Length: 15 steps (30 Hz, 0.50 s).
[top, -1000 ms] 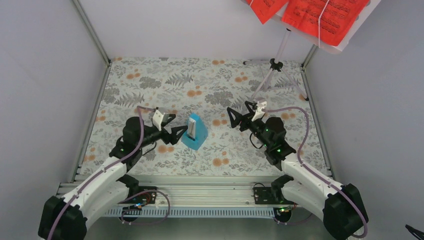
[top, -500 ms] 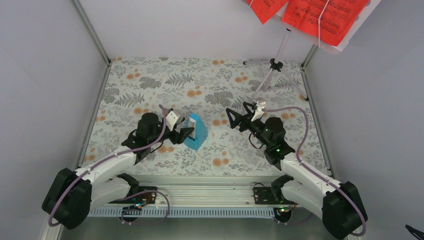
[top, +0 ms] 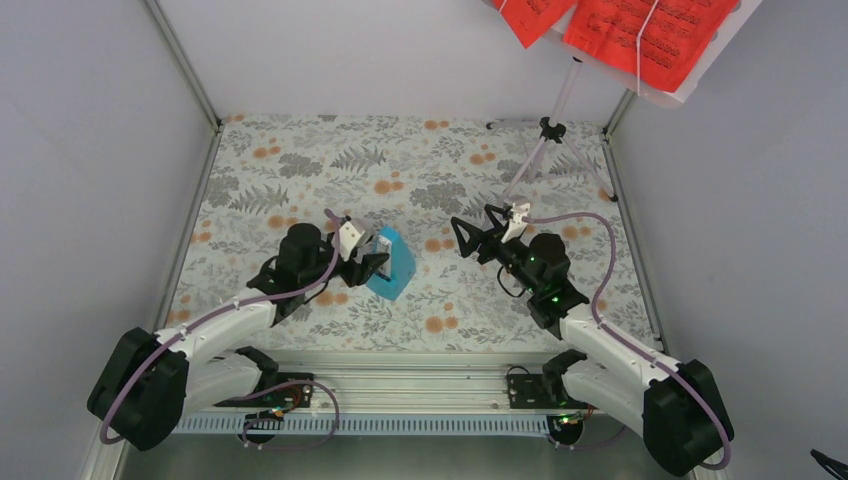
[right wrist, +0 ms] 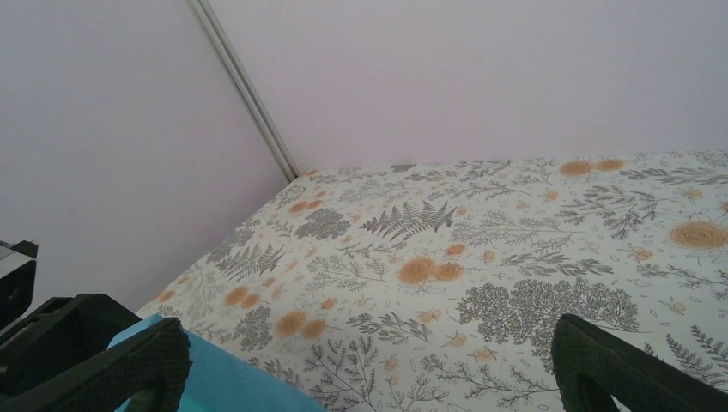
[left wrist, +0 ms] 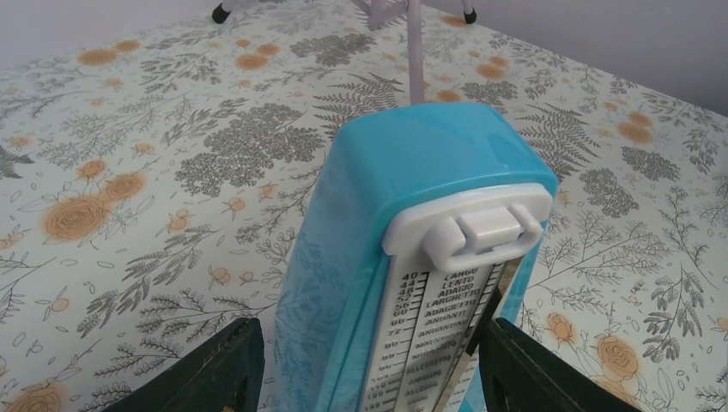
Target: Pack up the instrument practice props
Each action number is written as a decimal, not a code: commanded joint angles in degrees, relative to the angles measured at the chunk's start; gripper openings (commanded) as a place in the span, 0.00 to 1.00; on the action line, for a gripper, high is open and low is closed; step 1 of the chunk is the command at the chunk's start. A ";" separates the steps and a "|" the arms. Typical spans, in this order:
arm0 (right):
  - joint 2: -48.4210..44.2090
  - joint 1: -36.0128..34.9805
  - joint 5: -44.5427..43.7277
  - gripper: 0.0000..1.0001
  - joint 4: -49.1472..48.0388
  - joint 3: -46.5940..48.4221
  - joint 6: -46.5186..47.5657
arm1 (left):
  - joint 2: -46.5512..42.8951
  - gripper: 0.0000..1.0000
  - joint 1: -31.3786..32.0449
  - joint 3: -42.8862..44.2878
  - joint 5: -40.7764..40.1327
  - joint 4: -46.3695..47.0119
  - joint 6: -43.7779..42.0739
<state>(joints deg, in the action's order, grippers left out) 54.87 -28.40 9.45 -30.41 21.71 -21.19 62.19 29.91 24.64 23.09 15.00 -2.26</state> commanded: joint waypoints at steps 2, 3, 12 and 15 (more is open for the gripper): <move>0.31 0.57 0.81 1.00 -1.86 -0.42 -0.82 | 0.28 0.61 0.41 1.32 -0.27 2.80 -1.49; 0.37 0.60 0.94 1.00 -1.87 -0.44 -0.86 | 0.41 0.61 0.45 1.34 -0.20 2.81 -1.59; 0.41 0.61 1.02 1.00 -1.82 -0.52 -0.69 | 1.06 0.50 0.50 1.70 0.58 2.66 -2.06; 0.50 0.67 0.96 1.00 -1.78 -0.61 -0.78 | 1.20 0.48 0.54 1.66 0.81 2.60 -2.10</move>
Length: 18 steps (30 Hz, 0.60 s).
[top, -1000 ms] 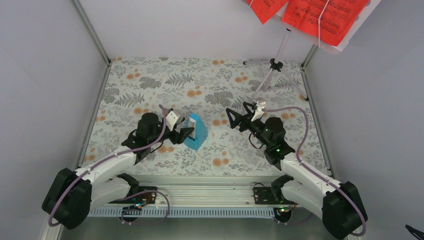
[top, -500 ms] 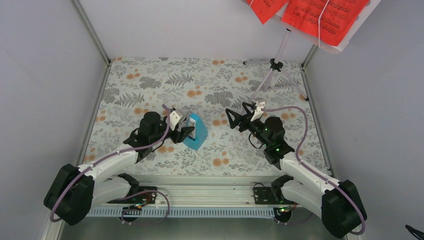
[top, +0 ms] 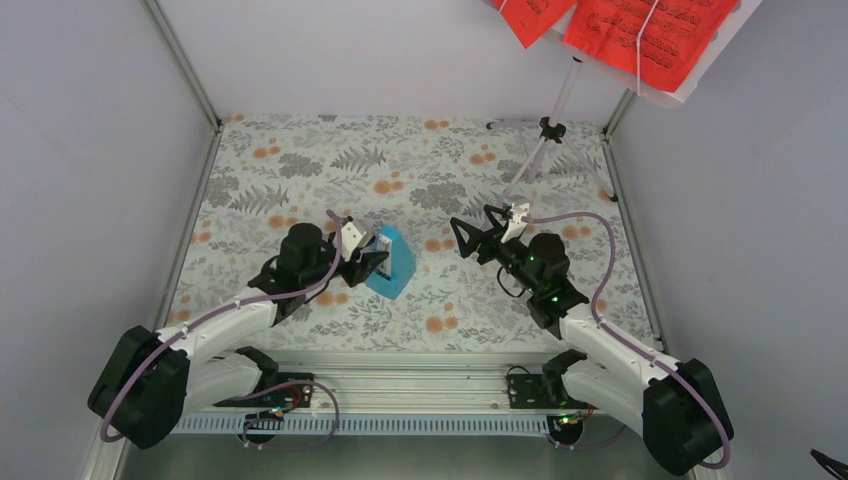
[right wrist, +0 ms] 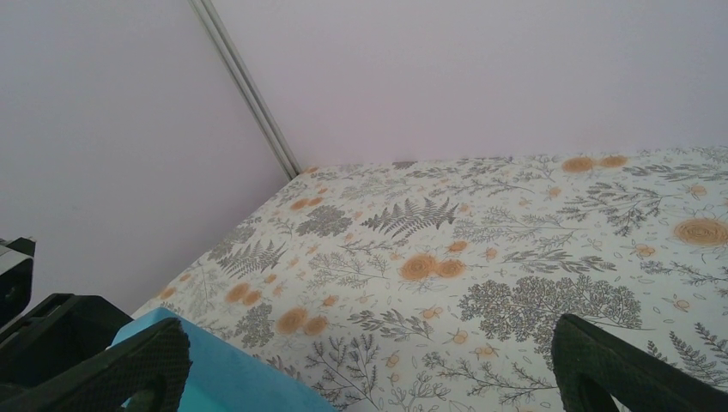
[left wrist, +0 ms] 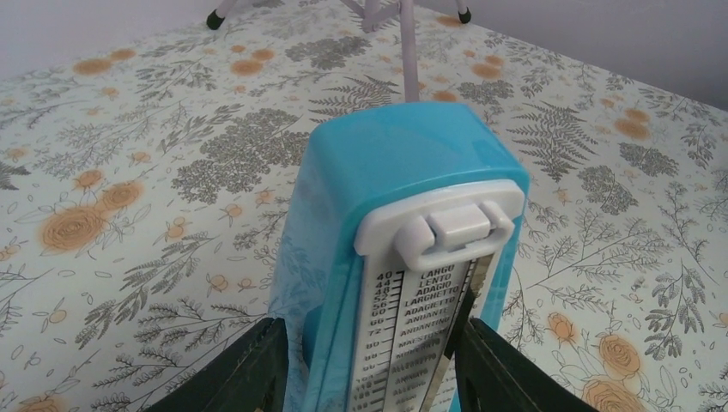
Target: Pack up the instrument practice props
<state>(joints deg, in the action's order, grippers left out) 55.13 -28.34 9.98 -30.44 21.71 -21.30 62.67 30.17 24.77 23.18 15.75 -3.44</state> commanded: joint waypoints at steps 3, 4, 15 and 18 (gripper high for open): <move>0.15 0.57 0.48 1.00 -1.71 -0.70 -0.65 | 0.78 0.46 0.32 1.59 0.81 1.83 -0.88; 0.14 0.59 0.44 1.00 -1.63 -0.71 -0.59 | 0.72 0.45 0.32 1.55 0.88 1.83 -0.91; -0.03 0.61 0.20 1.00 -1.49 -0.78 -0.52 | 0.82 0.39 0.41 1.65 1.34 1.74 -0.94; -0.11 0.64 0.19 1.00 -1.51 -0.78 -0.45 | 0.80 0.38 0.47 1.53 1.34 1.81 -0.83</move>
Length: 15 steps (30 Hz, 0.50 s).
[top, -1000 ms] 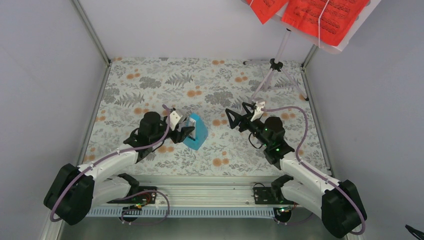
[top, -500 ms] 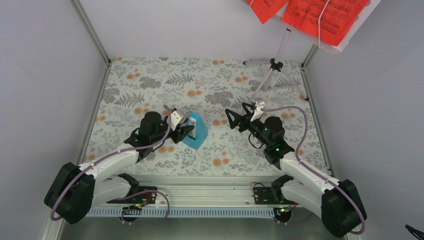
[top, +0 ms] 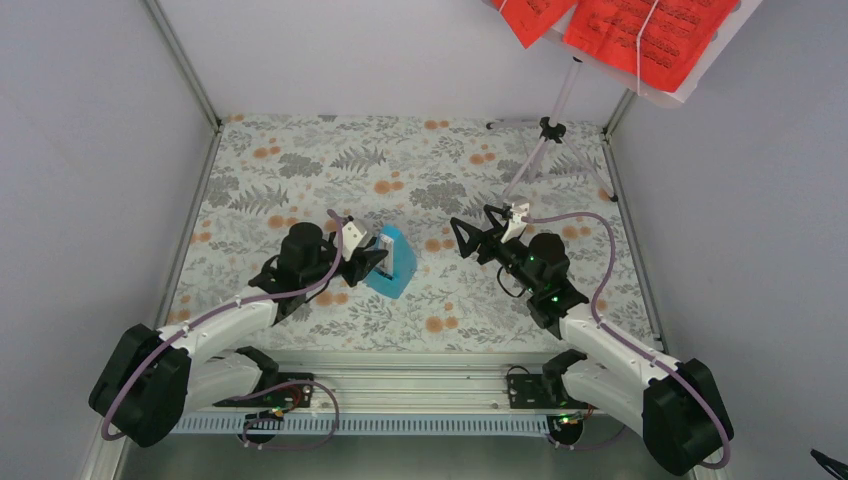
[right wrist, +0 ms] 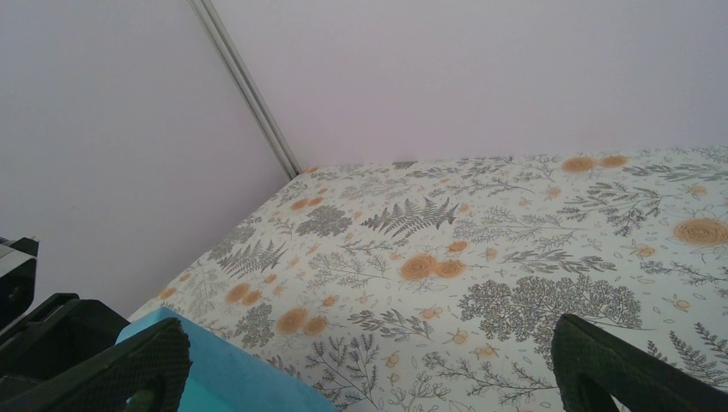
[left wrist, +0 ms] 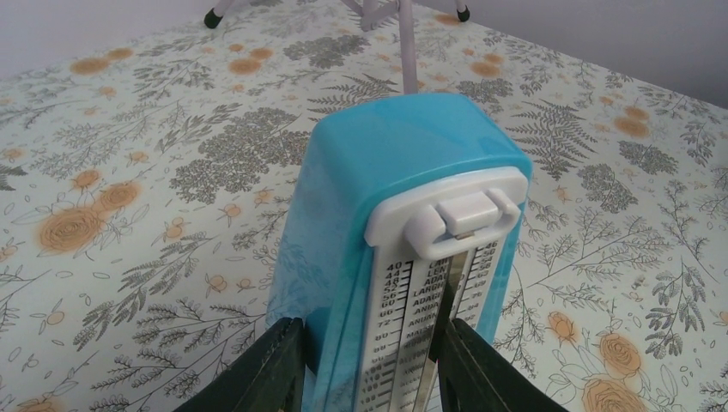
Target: Pack up the instrument practice props
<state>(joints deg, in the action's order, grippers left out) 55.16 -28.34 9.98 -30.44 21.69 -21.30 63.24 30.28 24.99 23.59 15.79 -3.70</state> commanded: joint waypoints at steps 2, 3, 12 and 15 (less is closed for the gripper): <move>-0.22 0.58 0.13 1.00 -1.43 -0.71 -0.37 | 0.17 0.39 0.39 1.25 0.93 1.79 -0.52; -0.29 0.60 0.12 1.00 -1.43 -0.76 -0.36 | 0.19 0.39 0.39 1.36 0.97 1.79 -0.47; 3.10 -3.60 4.43 1.00 2.98 2.07 5.35 | -9.34 0.85 0.26 1.81 -2.50 3.93 5.79; 5.70 -11.63 -2.61 1.00 6.20 2.98 9.52 | -13.96 0.92 0.01 3.32 -6.45 2.93 8.39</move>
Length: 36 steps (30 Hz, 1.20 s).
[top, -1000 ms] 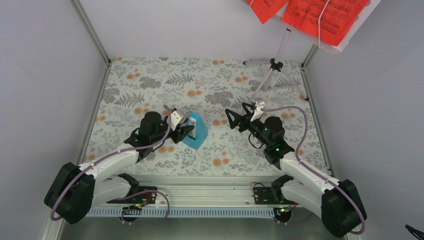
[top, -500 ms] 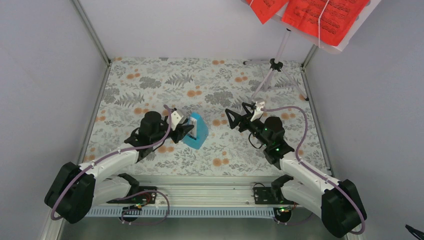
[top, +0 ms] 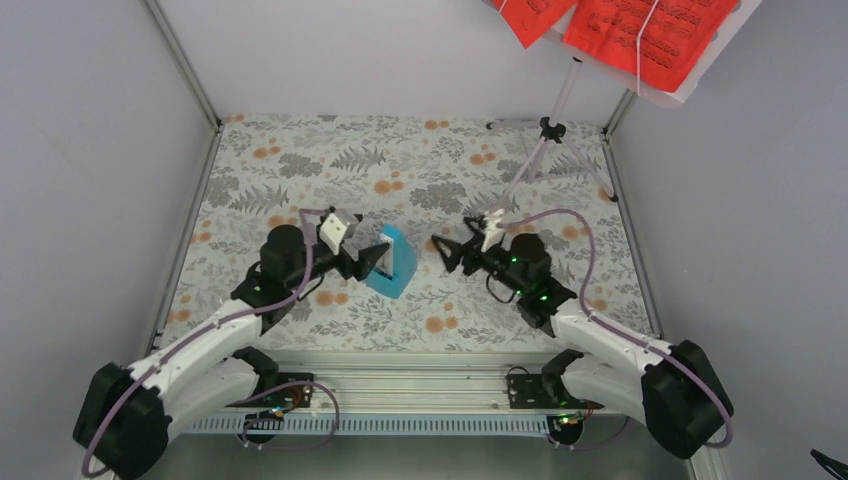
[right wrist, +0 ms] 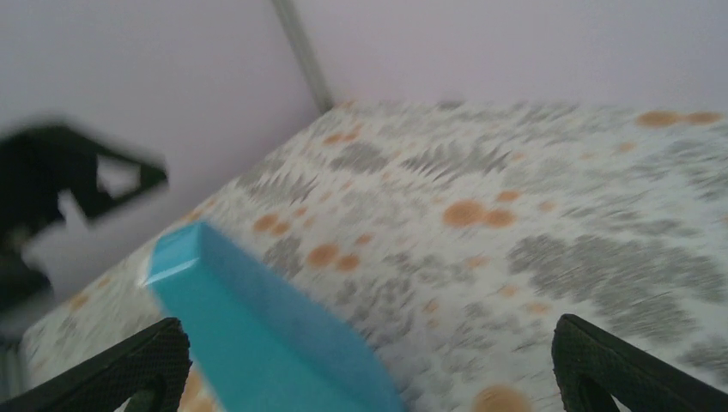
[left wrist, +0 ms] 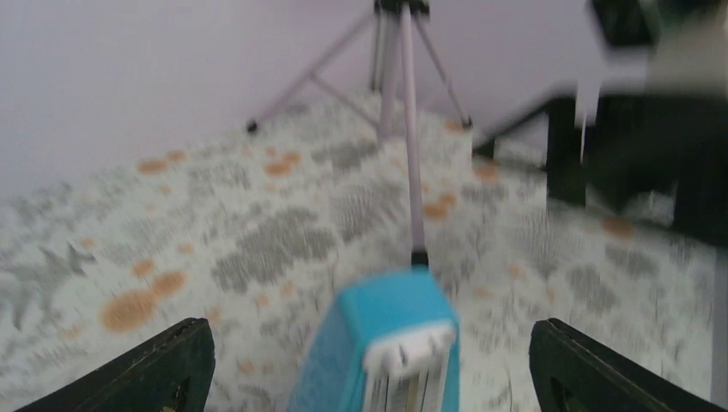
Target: Pack up the instrument practice props
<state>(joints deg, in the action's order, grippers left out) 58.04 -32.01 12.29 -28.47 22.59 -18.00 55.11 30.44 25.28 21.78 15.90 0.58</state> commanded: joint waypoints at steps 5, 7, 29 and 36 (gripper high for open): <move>8.78 -16.30 -10.25 0.99 2.77 1.94 5.47 | -8.13 0.97 -2.20 8.90 -13.01 -5.58 8.66; 11.05 -18.57 -12.36 0.99 1.18 2.06 5.21 | -8.09 0.98 -3.44 10.82 -14.20 -8.41 9.96; 29.24 -18.84 -24.60 1.00 -1.05 12.03 -3.31 | -8.13 1.00 -20.23 7.26 -33.84 -27.30 30.23; 19.07 -18.72 -22.19 1.00 3.09 11.46 0.21 | -8.21 1.00 -25.50 6.21 -40.78 -34.78 37.78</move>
<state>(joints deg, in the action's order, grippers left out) 84.09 -51.22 -9.63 -27.62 33.78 -19.25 48.49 6.63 32.60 -13.28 -13.23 32.75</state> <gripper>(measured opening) 0.997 0.999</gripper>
